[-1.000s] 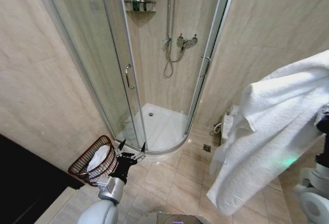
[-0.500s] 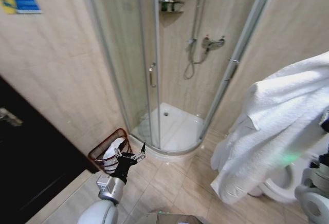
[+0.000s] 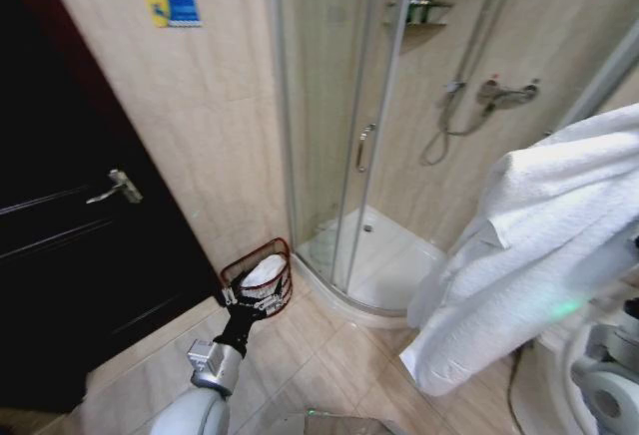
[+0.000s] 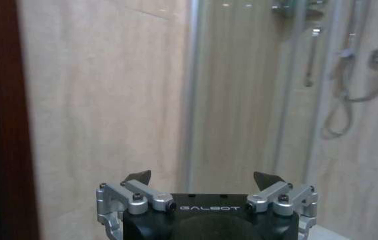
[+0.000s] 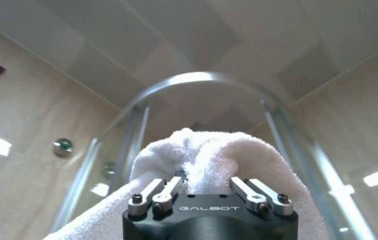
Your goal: Discard the used towel into the hamper.
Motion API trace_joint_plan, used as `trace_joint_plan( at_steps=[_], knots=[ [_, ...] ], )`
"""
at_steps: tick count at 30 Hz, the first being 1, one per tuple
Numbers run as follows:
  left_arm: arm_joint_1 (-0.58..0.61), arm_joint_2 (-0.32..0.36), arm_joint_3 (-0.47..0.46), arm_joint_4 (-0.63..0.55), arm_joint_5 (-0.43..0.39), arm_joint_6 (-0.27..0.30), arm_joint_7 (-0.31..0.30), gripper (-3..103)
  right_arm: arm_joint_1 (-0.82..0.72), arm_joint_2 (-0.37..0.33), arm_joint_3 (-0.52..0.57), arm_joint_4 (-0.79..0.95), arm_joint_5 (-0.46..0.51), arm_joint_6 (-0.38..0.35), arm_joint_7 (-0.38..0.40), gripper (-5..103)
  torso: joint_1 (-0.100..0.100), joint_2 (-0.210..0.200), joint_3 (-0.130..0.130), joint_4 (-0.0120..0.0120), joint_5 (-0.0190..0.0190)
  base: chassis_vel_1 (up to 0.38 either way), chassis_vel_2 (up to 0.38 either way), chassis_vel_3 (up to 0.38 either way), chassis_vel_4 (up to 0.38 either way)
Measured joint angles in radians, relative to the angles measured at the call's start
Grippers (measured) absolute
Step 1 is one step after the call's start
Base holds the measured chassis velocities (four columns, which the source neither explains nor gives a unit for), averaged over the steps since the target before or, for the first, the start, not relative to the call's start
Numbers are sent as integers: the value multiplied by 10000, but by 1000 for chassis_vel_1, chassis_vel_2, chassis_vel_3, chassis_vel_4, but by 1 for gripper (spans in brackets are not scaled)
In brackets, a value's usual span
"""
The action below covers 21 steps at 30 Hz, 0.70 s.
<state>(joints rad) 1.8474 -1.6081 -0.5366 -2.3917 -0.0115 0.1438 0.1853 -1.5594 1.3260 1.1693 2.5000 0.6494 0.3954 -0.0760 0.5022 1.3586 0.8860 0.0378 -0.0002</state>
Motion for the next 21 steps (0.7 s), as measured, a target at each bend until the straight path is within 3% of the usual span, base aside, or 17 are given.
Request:
trace_joint_plan(
  at_steps=[21],
  knots=[
    [0,0,0,0,0,0,0,100,6,56,-104,0,-48,-106,-91,21,-1,-1,-1,-2,4,126,130,127,123]
  ],
)
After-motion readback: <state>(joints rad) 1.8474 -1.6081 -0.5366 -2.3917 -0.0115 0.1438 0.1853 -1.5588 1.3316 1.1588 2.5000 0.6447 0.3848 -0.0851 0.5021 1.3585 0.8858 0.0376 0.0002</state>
